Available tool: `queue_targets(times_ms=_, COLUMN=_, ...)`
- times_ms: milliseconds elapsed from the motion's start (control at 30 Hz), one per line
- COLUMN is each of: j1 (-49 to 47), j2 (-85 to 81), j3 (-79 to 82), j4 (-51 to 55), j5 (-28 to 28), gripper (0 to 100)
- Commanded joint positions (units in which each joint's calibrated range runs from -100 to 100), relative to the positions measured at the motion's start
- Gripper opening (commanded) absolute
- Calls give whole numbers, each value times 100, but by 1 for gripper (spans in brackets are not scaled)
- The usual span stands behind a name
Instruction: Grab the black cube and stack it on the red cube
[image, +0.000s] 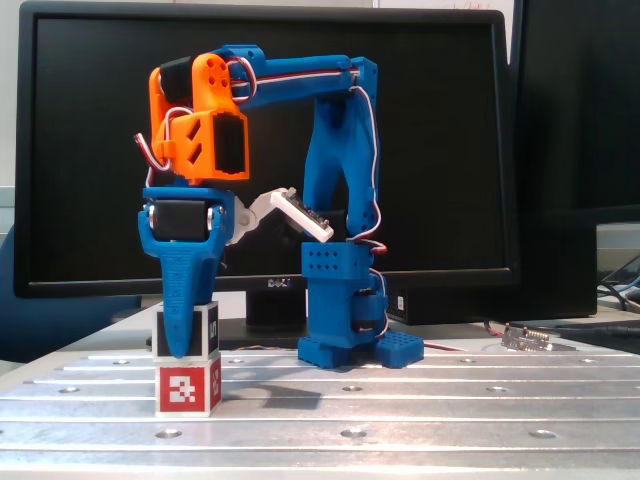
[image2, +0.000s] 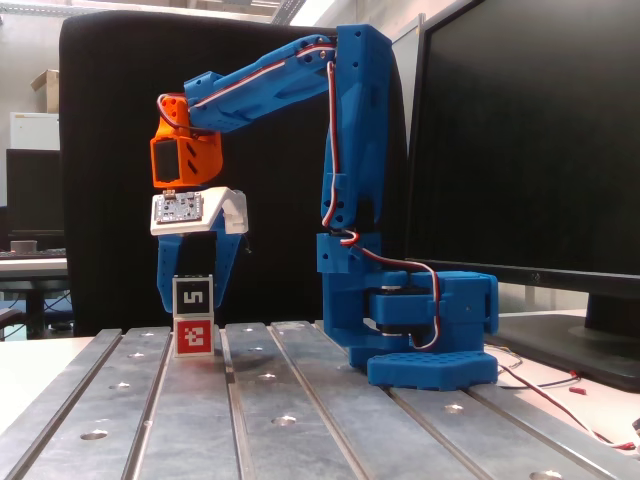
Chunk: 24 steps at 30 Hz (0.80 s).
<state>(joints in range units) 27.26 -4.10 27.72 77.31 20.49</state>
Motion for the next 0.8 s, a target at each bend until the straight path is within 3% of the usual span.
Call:
queue_targets(times_ms=0, j1=9, j2=-66, j3=-17, j4=-5, j5=-19, gripper=15)
queue_targets(times_ms=200, j1=-13, j2=-83, j3=-17, j4=29, j5=-19, gripper=17)
queue_targets(times_ms=433, j1=-13, j2=-91, j3=-17, j4=54, j5=-19, gripper=31)
queue_targets(times_ms=767, j1=-20, j2=-99, j3=-316, j4=456, j5=-19, gripper=37)
